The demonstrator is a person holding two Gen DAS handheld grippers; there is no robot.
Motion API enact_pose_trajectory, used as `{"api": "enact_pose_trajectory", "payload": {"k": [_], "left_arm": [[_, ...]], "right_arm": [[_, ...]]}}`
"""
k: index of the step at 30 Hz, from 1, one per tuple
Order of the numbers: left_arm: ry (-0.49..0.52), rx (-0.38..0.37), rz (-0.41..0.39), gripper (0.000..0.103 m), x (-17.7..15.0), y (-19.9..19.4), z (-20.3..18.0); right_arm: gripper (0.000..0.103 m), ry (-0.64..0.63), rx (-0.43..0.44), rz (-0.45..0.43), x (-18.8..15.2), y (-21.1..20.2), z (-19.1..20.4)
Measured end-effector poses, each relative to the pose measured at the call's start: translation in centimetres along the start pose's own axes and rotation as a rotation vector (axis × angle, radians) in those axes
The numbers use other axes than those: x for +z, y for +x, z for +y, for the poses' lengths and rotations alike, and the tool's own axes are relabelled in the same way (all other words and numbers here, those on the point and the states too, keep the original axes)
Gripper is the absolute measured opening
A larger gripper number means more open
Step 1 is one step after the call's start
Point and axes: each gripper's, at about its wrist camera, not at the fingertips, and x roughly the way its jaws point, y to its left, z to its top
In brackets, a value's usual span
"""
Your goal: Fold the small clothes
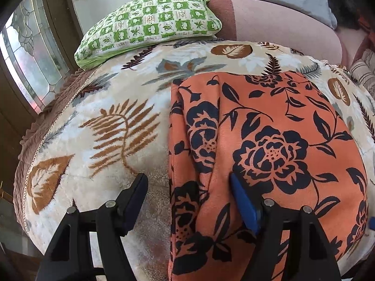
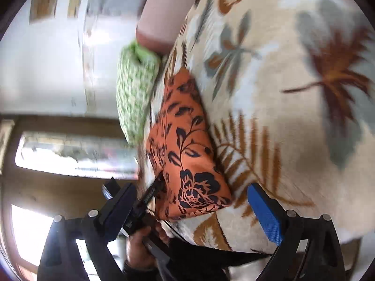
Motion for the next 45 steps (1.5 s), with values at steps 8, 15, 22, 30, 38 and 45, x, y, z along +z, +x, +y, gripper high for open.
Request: {"api": "enact_pose_trajectory", "payload": {"k": [8,15,22,30,38,45], "left_arm": [[-0.001,-0.016,-0.007,0.078,-0.1,0.2,0.4],[-0.012,-0.035,0.01,0.078,0.3,-0.2,0.7],[0.041,-0.111,-0.091,0.075,2.0,-3.8,-0.8],[-0.025,-0.1,0.026,0.078,-0.2,0.4,0.8],[-0.044,-0.123,0.021,0.078,-0.5,0.7,1.1],[-0.064,-0.134,0.019,0.079,-0.6,0.5,1.2]], "right_arm": [[0.022,-0.161,-0.126,0.098,-0.8,4.2,2.4],[0.026,-0.233,-0.184,0.111,-0.9,4.1,2.3],[0.081,-0.245,-0.087,0.018,4.0,1.1,4.8],[0.04,-0.067,0.031,0.214,6.9,8.7,1.1],[0.046,-0.238,-0.097,0.171,5.5,6.9,3.5],[0.078,-0.122,-0.02,0.085,10.3,4.9,2.2]]}}
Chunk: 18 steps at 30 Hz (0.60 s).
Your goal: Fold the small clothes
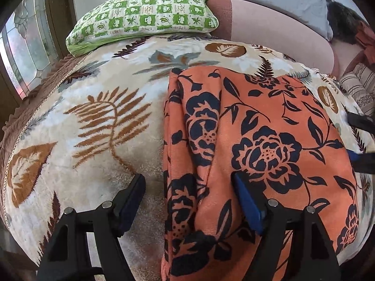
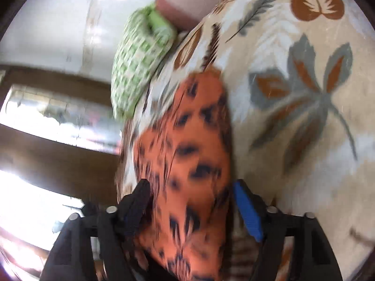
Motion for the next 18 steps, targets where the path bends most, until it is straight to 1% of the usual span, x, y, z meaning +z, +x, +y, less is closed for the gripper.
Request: {"api": "enact_pose_trajectory", "payload": {"k": [1,2,3,4,5,6,7,8,9,10,11,12,13,14,15,16,18], "left_arm": [[-0.003,-0.002,0.002,0.079,0.0,0.0,0.0],[-0.005,-0.002,0.002,0.079,0.0,0.0,0.0],[-0.009,-0.003,0.001,0.079,0.0,0.0,0.1],[-0.013,-0.007,0.0,0.079,0.0,0.0,0.2],[-0.016,-0.011,-0.001,0.079,0.0,0.1,0.2],[-0.019,-0.013,-0.003,0.08,0.0,0.1,0.3],[-0.02,-0.016,-0.003,0.08,0.0,0.2,0.3],[-0.021,-0.023,-0.001,0.08,0.0,0.3,0.4],[-0.02,-0.025,0.001,0.08,0.1,0.3,0.4],[-0.023,-0.027,0.001,0.08,0.1,0.3,0.5],[-0.027,-0.032,0.001,0.08,0.0,0.3,0.6],[-0.029,-0.036,0.001,0.08,0.0,0.3,0.7],[-0.029,-0.037,0.0,0.081,0.0,0.3,0.7],[-0.032,-0.039,0.001,0.081,0.0,0.4,0.7],[-0.033,-0.039,0.001,0.081,0.0,0.3,0.7],[-0.033,-0.039,0.0,0.081,0.0,0.3,0.7],[-0.035,-0.041,0.0,0.081,0.0,0.3,0.7]], "right_arm": [[0.078,0.006,0.001,0.02,0.4,0.5,-0.4],[0.076,-0.009,-0.01,0.053,0.8,1.7,-0.3],[0.054,-0.042,-0.036,0.069,0.5,2.8,0.2],[0.036,-0.106,-0.106,0.061,0.2,2.9,1.3],[0.033,-0.147,-0.136,0.035,-0.3,2.3,2.2],[0.031,-0.189,-0.162,0.01,-0.7,1.8,3.1],[0.031,-0.219,-0.189,-0.007,-1.1,1.5,3.6],[0.031,-0.218,-0.234,0.01,-0.9,2.2,3.1],[0.033,-0.191,-0.256,0.026,-0.6,2.7,1.9],[0.036,-0.165,-0.232,0.025,-0.7,2.3,1.3],[0.042,-0.149,-0.204,0.02,-0.7,1.8,1.3],[0.054,-0.141,-0.197,0.019,-0.8,1.5,1.4],[0.06,-0.136,-0.187,0.014,-0.9,1.2,1.9],[0.07,-0.146,-0.168,-0.004,-0.8,0.5,2.3],[0.074,-0.153,-0.16,-0.019,-0.5,0.3,2.5],[0.074,-0.151,-0.162,-0.04,0.6,0.6,3.0],[0.076,-0.126,-0.15,-0.049,1.8,0.8,2.6]]}}
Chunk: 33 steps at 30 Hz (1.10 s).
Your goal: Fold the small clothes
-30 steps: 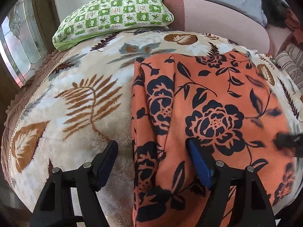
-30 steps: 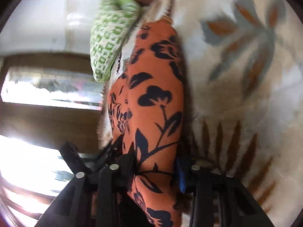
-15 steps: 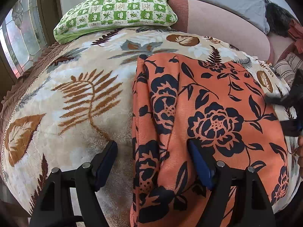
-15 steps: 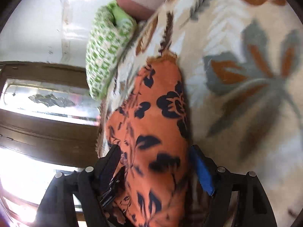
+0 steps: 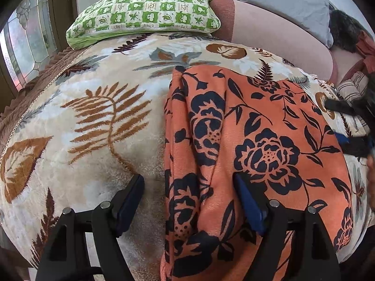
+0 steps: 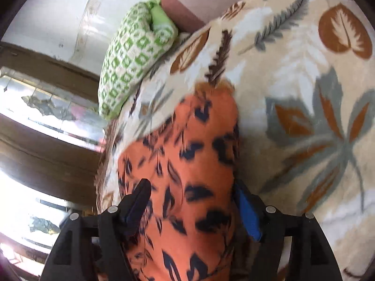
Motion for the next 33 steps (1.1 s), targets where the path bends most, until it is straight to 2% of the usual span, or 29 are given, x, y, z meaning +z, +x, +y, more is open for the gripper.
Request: {"api": "enact_pose_trajectory", "payload": {"k": [3,4,5,6,7,9,11,12,13,17,20,23,24,28,30,33], "left_arm": [[0.0,0.001,0.001,0.081,0.0,0.0,-0.1],[0.0,0.001,0.001,0.081,0.0,-0.1,-0.1],[0.0,0.002,0.001,0.081,0.0,-0.1,-0.2],[-0.001,0.0,0.001,0.081,0.0,-0.1,-0.1],[-0.002,-0.002,0.001,0.081,0.0,0.0,0.0],[-0.005,-0.005,-0.002,0.081,0.0,0.0,0.0],[-0.002,-0.007,-0.003,0.081,0.0,0.1,-0.2],[0.0,-0.006,-0.003,0.081,0.0,0.1,0.0],[-0.002,-0.005,-0.004,0.081,0.0,0.1,0.0],[-0.007,-0.011,-0.005,0.081,0.0,0.0,0.1],[-0.009,-0.015,-0.006,0.081,0.0,0.1,0.2],[-0.008,-0.014,-0.006,0.081,0.0,0.1,0.2],[-0.008,-0.014,-0.007,0.081,0.0,0.0,0.2],[-0.006,-0.015,-0.007,0.081,0.0,0.0,0.2],[-0.007,-0.017,-0.006,0.081,0.0,0.0,0.2],[-0.005,-0.013,-0.009,0.081,0.0,0.0,0.2]], "right_arm": [[0.077,0.068,-0.001,0.01,1.8,2.0,-1.9],[0.077,0.088,0.009,0.027,2.1,3.7,-1.2],[0.072,0.097,0.01,0.066,2.3,4.7,-1.4],[0.051,0.052,-0.026,0.067,2.6,5.6,0.1],[0.041,0.011,-0.045,0.063,2.8,5.7,0.8],[0.038,-0.081,-0.101,0.024,2.5,5.2,3.0],[0.038,-0.113,-0.182,0.042,2.5,6.2,2.8],[0.038,-0.143,-0.243,0.062,2.2,7.1,2.4],[0.04,-0.153,-0.248,0.06,2.1,7.4,2.3],[0.064,-0.133,-0.203,0.014,1.7,5.3,3.1],[0.064,-0.215,-0.252,-0.049,1.0,3.1,5.3],[0.064,-0.225,-0.188,-0.099,0.1,0.9,6.7],[0.068,-0.219,-0.174,-0.1,-0.5,0.6,6.9],[0.07,-0.164,-0.288,-0.058,-1.3,2.4,4.2],[0.07,-0.077,-0.256,-0.044,-1.6,2.5,2.6],[0.073,-0.073,-0.235,-0.073,-2.3,1.4,2.6]]}}
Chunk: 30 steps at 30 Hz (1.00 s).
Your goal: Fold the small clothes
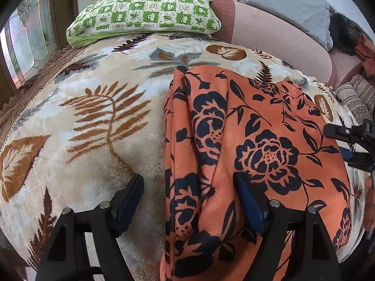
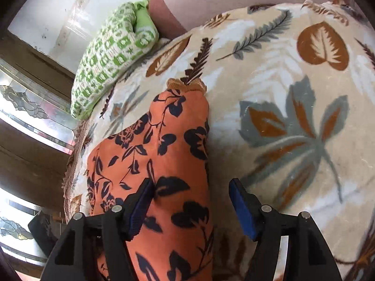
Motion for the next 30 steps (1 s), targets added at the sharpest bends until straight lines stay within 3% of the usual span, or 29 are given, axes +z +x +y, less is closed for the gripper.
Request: {"api": "enact_pose_trajectory", "payload": {"k": [3,4,5,7,9,11,14,17,20,23,24,25,26,27,30], "left_arm": [[0.0,0.0,-0.001,0.081,0.0,0.0,0.0],[0.0,0.001,0.0,0.081,-0.1,0.0,0.0],[0.0,0.0,-0.001,0.081,-0.1,-0.1,0.0],[-0.005,0.001,-0.002,0.081,-0.2,-0.1,-0.1],[-0.005,0.003,-0.002,0.081,-0.2,-0.1,-0.2],[-0.006,-0.003,-0.002,0.081,-0.2,-0.3,-0.2],[-0.085,-0.087,-0.002,0.078,-0.1,-2.1,1.4],[-0.16,-0.151,-0.064,0.078,-1.3,-5.4,3.9],[-0.321,-0.281,0.017,0.078,-3.5,-5.8,7.1],[-0.418,-0.379,0.103,0.078,-5.3,-4.4,8.1],[-0.421,-0.392,0.117,0.073,-5.7,-4.0,7.9],[-0.4,-0.396,0.121,0.041,-5.9,-3.9,7.4],[-0.375,-0.397,0.137,0.021,-6.0,-3.8,6.9],[-0.371,-0.417,0.145,0.015,-6.1,-3.9,6.4],[-0.312,-0.382,0.106,0.014,-6.1,-5.3,5.0]], "right_arm": [[0.073,0.015,0.084,0.074,-1.0,1.0,0.0],[0.067,0.001,0.103,0.114,-1.2,1.9,0.3],[0.049,-0.036,0.087,0.127,-1.7,2.2,1.1],[0.04,-0.09,0.064,0.098,-1.8,1.3,2.3],[0.039,-0.117,0.032,0.095,-1.7,1.3,2.9],[0.043,-0.148,-0.024,0.127,-2.0,2.3,2.8],[0.066,-0.142,-0.052,0.082,-2.0,0.9,3.0],[0.066,-0.194,-0.096,-0.032,-2.0,-1.9,4.2],[0.069,-0.266,-0.029,-0.088,-2.3,-3.8,6.7],[0.072,-0.342,0.04,-0.064,-3.1,-3.0,9.2],[0.072,-0.36,0.045,-0.039,-3.6,-2.1,9.6],[0.072,-0.366,0.041,-0.014,-4.0,-1.3,9.7],[0.072,-0.364,0.029,0.042,-4.5,0.3,9.5],[0.072,-0.353,0.021,0.075,-5.0,1.3,8.9],[0.074,-0.383,0.028,0.053,-5.5,1.8,8.5]]}}
